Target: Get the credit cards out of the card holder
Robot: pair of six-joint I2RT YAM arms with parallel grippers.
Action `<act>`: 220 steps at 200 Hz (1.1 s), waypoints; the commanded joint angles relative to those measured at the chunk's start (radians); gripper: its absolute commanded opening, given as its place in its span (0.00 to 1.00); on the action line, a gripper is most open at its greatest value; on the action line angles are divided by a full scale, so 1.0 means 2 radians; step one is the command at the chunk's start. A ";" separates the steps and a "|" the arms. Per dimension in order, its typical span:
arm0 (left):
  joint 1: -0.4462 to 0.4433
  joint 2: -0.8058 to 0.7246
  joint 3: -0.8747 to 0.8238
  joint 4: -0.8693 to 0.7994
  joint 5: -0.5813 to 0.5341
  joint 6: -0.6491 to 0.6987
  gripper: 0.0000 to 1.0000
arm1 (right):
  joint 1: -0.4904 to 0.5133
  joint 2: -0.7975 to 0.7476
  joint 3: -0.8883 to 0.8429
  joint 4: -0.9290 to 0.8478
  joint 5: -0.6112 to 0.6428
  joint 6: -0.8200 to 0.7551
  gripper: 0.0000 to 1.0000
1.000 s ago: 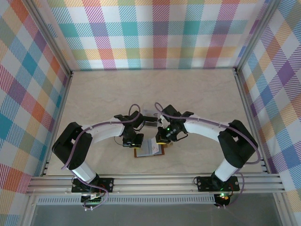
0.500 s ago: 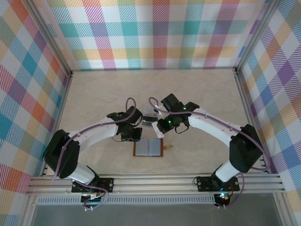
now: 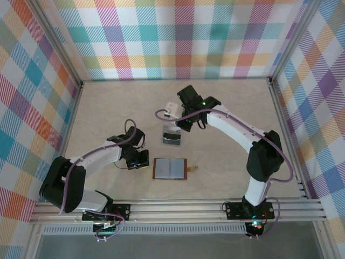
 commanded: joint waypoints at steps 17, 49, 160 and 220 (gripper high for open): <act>0.012 -0.016 -0.009 0.004 0.014 -0.009 0.01 | -0.013 0.081 0.111 -0.093 -0.034 -0.082 0.00; 0.014 -0.011 -0.004 0.004 0.018 -0.012 0.01 | -0.023 0.142 0.187 -0.136 -0.051 -0.096 0.00; 0.016 0.020 0.010 -0.012 0.010 0.007 0.00 | -0.031 0.251 0.278 -0.194 -0.070 -0.104 0.05; 0.016 0.022 0.012 -0.007 0.017 0.011 0.00 | -0.033 0.231 0.263 -0.123 -0.033 -0.083 0.25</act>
